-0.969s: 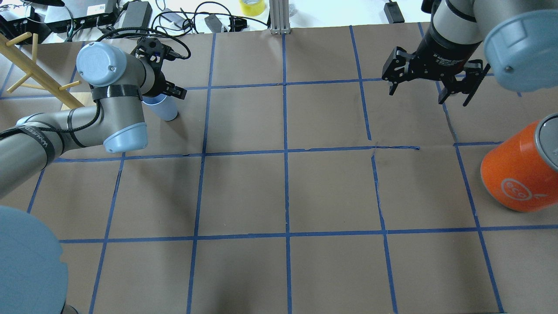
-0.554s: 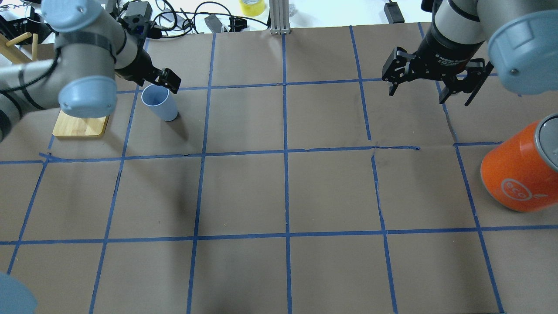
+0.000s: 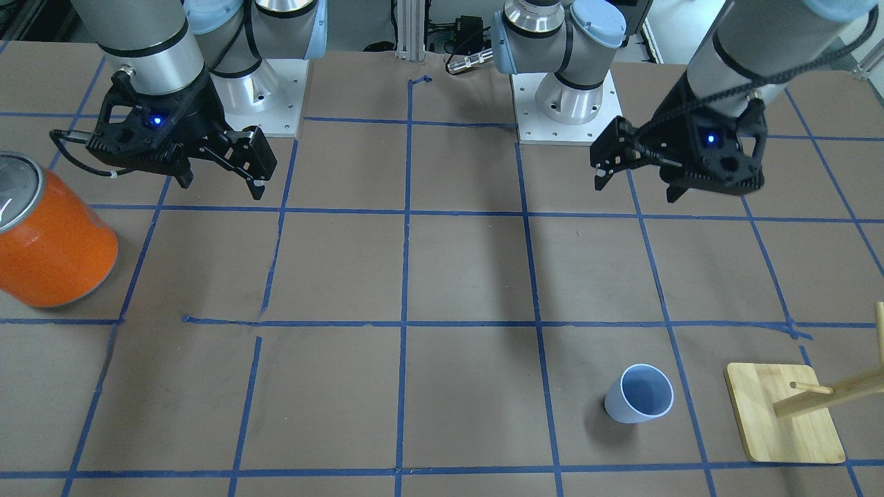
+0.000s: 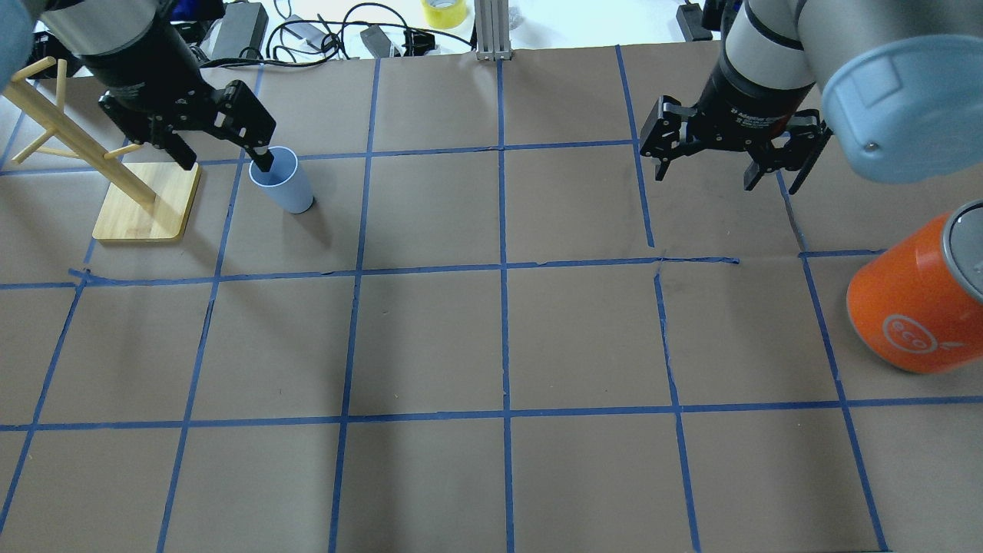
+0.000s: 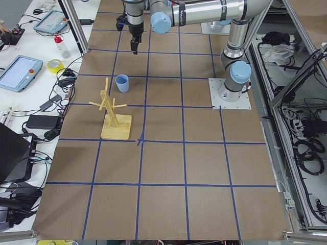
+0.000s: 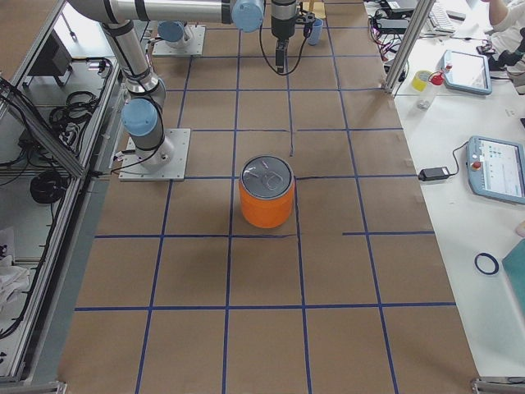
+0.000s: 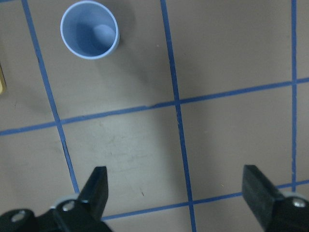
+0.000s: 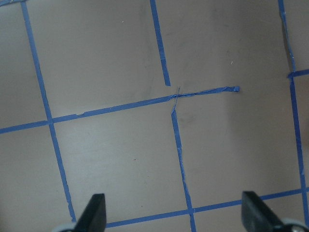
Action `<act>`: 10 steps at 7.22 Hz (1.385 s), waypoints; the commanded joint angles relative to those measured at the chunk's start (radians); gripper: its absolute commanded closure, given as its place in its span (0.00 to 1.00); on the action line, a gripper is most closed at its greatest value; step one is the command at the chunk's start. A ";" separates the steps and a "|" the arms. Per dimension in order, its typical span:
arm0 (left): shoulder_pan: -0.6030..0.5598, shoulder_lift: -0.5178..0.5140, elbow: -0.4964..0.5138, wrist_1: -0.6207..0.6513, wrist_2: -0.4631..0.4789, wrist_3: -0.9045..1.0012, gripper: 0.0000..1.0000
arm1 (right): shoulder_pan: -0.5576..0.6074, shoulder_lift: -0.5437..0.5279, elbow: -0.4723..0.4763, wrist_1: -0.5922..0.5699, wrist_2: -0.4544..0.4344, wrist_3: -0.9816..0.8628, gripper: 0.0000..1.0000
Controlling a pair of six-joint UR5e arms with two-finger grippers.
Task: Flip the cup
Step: 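Open the left gripper and raise it away from the upright cup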
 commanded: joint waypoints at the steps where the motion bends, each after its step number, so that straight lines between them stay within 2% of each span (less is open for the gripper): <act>1: -0.078 0.057 -0.026 -0.066 0.027 -0.221 0.00 | 0.001 0.002 0.002 0.007 -0.004 -0.002 0.00; 2: -0.144 0.049 -0.043 -0.015 0.135 -0.244 0.00 | 0.000 0.000 0.001 0.008 -0.005 -0.006 0.00; 3: -0.162 0.040 -0.067 0.169 0.159 -0.230 0.00 | -0.011 -0.002 -0.002 0.026 -0.022 -0.016 0.00; 4: -0.168 0.039 -0.106 0.259 0.159 -0.228 0.00 | -0.011 -0.002 -0.007 0.033 -0.063 -0.019 0.00; 5: -0.165 0.057 -0.126 0.269 0.158 -0.221 0.00 | -0.012 -0.002 -0.010 0.057 -0.097 -0.042 0.00; 6: -0.148 0.057 -0.123 0.272 0.132 -0.134 0.00 | -0.012 0.000 -0.010 0.057 -0.105 -0.055 0.00; 7: -0.130 0.057 -0.118 0.305 0.067 -0.117 0.00 | -0.014 0.001 -0.009 0.053 -0.106 -0.055 0.00; 10: -0.065 0.075 -0.132 0.315 0.064 -0.179 0.00 | -0.014 0.009 -0.009 0.044 -0.103 -0.053 0.00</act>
